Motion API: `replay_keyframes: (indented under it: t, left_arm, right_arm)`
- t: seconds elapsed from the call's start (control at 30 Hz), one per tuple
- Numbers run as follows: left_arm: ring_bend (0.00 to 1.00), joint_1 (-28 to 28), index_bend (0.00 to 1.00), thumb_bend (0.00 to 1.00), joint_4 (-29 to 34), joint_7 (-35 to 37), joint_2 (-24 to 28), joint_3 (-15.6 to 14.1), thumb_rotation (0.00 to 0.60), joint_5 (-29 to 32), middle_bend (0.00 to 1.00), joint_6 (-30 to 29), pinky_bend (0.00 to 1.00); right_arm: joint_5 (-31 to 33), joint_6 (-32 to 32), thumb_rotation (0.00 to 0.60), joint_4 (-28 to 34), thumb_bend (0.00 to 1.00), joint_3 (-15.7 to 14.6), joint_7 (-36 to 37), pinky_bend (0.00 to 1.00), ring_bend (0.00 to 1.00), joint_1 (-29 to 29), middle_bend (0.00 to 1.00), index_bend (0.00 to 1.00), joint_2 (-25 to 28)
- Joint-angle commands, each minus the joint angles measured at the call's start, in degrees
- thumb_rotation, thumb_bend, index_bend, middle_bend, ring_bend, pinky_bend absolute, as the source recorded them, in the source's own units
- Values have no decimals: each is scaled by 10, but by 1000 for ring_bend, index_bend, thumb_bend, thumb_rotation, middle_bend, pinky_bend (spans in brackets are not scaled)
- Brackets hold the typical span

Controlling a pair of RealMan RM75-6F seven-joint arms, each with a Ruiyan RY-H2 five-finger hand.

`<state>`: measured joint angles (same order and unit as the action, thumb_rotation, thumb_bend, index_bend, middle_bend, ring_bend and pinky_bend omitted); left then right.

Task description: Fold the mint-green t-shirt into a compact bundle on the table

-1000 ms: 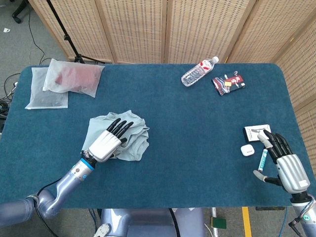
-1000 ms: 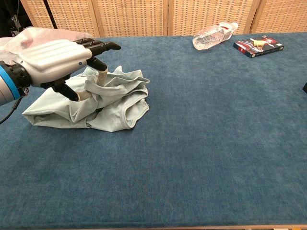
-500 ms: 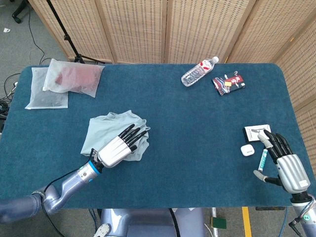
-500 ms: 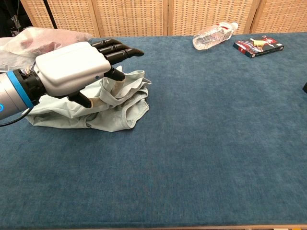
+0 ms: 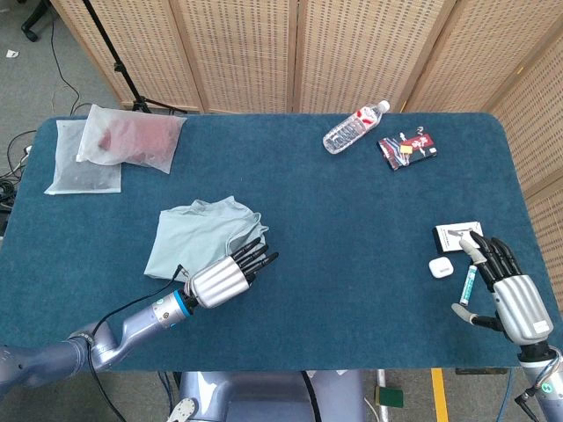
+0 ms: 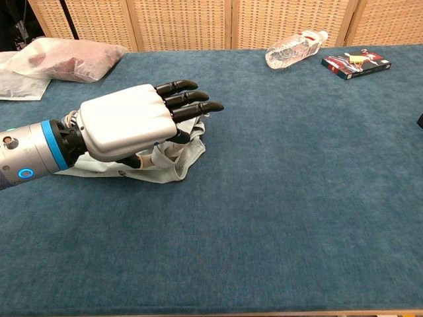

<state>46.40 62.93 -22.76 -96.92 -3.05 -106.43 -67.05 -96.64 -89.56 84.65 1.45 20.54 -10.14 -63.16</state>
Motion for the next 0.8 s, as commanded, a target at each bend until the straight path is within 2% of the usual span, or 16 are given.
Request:
replay_keyframes:
  t: [0.03, 0.23, 0.3, 0.33, 0.4, 0.43, 0.47, 0.5, 0.7, 0.8]
  left_arm:
    - [0, 8, 683, 349, -20, -2, -11, -8, 600, -18, 0, -7, 0]
    - [0, 24, 683, 324, -83, -2, -36, -21, 600, -62, 0, -38, 0]
    - [0, 26, 653, 296, -98, 1, -42, -24, 600, -67, 0, -44, 0]
    - [0, 27, 583, 274, -104, 3, -45, -25, 600, -69, 0, -45, 0]
    - [0, 26, 344, 222, -116, 7, -51, -27, 600, -70, 0, -51, 0]
    - [0, 25, 180, 188, -120, 11, -53, -27, 600, -70, 0, -57, 0]
    - [0, 24, 63, 158, -123, 17, -56, -27, 600, -70, 0, -63, 0]
    - [0, 24, 18, 144, -127, 23, -58, -27, 600, -71, 0, -70, 0]
    - [0, 19, 0, 105, -132, 63, -62, -24, 600, -72, 0, -115, 0]
    - [0, 13, 0, 100, -111, 85, -44, -18, 600, -71, 0, -155, 0]
  right_arm:
    - [0, 0, 600, 0, 0, 0, 1, 0, 0, 0, 0, 0, 0]
    - [0, 1, 600, 1, 0, 0, 0, 0, 0, 0, 0, 0, 1]
    - [-1, 1, 600, 1, 0, -1, 0, 0, 0, 0, 0, 0, 1]
    - [0, 2, 600, 1, 0, -1, 0, 0, 0, 0, 0, 0, 1]
    - [-1, 1, 600, 1, 0, -1, 1, 0, 0, 0, 0, 0, 1]
    - [-1, 1, 600, 1, 0, -1, 1, 0, 0, 0, 0, 0, 1]
    - [-1, 1, 600, 1, 0, -1, 1, 0, 0, 0, 0, 0, 1]
    - [-1, 0, 600, 1, 0, -1, 1, 0, 0, 0, 0, 0, 2]
    - [1, 2, 600, 2, 0, -1, 1, 0, 0, 1, 0, 0, 2]
    - [-1, 3, 600, 3, 0, -2, -3, 0, 0, 0, 0, 0, 3]
